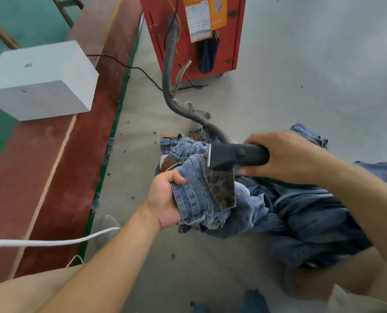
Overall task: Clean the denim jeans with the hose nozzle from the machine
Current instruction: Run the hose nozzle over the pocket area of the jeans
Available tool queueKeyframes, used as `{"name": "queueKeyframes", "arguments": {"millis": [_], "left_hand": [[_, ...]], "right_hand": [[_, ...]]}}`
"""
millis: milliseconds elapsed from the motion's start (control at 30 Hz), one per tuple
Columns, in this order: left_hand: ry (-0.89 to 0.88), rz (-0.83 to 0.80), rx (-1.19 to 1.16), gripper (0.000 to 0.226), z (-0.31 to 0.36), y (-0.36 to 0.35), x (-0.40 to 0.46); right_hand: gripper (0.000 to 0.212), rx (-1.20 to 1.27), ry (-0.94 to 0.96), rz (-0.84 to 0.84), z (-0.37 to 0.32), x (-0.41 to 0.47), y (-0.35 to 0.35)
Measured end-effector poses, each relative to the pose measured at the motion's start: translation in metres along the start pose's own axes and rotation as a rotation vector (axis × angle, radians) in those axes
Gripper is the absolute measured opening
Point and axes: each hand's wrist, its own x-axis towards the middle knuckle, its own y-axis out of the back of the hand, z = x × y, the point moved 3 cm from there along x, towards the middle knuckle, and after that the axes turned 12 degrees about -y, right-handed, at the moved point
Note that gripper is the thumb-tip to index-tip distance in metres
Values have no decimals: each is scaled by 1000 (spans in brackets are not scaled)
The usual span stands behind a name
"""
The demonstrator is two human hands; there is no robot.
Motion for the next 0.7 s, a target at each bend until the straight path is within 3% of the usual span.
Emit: {"name": "queueKeyframes", "arguments": {"millis": [133,267,300,367,467,567,700], "left_hand": [[32,55,139,43,-4,0,5],[-4,268,616,78,-18,1,5],[-18,312,749,75,-24,3,5],[-78,393,885,45,-32,6,3],[-60,404,691,23,-24,10,5],[-27,248,303,28,-6,7,2],[-53,85,191,40,0,-2,-5]], "right_hand": [[25,113,-122,157,20,10,21],[29,36,-152,128,28,12,16],[29,31,-145,119,26,12,12],[28,31,-120,110,22,11,8],[26,26,-100,93,21,10,8],[24,22,-80,40,24,8,10],[23,10,-40,-62,20,5,14]]}}
